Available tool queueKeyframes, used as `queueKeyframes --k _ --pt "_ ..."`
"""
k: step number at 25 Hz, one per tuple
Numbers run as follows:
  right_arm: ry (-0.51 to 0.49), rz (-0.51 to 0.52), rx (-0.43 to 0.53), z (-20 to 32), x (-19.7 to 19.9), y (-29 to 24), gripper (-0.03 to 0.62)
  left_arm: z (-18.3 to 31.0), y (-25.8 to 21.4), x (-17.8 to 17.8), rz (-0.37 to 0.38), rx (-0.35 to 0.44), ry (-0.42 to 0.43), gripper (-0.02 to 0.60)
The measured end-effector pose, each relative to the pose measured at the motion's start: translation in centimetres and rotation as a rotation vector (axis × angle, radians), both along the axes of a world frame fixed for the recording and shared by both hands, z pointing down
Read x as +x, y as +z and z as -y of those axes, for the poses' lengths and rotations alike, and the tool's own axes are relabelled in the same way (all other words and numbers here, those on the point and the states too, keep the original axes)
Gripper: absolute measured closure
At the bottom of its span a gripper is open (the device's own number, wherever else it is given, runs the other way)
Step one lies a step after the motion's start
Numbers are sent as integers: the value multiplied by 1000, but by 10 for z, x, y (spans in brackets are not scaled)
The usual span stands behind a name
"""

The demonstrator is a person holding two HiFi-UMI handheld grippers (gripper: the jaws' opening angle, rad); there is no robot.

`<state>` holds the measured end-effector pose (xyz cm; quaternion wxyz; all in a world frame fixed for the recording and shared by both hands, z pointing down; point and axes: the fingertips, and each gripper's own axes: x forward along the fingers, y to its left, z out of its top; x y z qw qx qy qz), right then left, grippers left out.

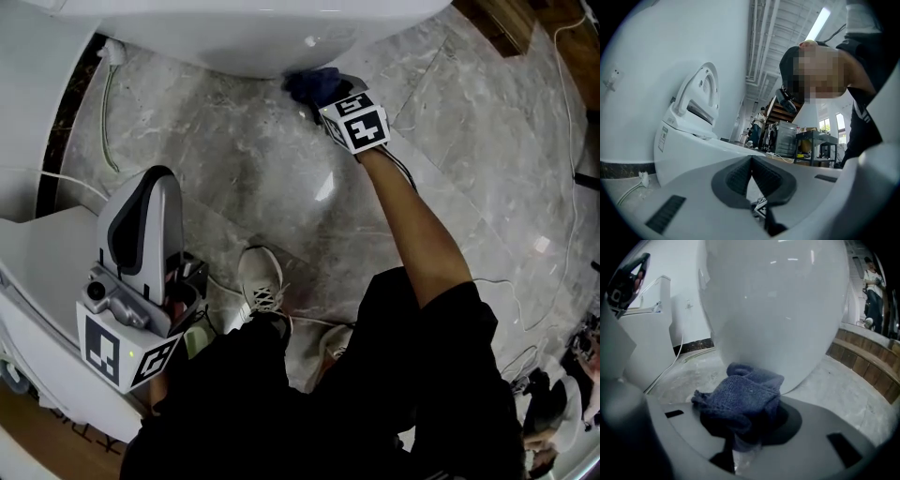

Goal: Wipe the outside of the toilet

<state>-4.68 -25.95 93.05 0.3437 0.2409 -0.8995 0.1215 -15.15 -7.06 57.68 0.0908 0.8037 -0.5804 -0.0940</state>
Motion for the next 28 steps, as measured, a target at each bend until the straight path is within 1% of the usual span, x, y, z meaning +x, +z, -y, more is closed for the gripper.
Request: queueKeyframes --k 2,5,7,10,14,19,23,26,28 --pt "-12 62 3 -4 11 -23 474 -2 -2 3 -1 2 1 571" --pt "4 177 7 -8 29 -72 474 -5 -5 5 -4 4 -6 571" --pt "6 237 29 -11 42 -107 474 -6 -8 5 -8 12 -25 571" --pt "17 309 101 -10 66 -156 474 -8 -13 5 -21 22 -45 571" --pt "79 443 211 3 97 -230 474 -8 -18 14 -7 28 -26 571" --pt "114 560 331 12 109 -311 474 -9 -19 18 -1 30 -23 571" --pt "144 615 386 23 105 -341 474 -7 -21 21 -4 35 -13 571" --pt "173 631 410 29 102 -343 474 -7 -21 23 -4 33 -4 571" --pt "175 622 413 28 96 -335 474 -7 -20 21 -7 31 -7 571"
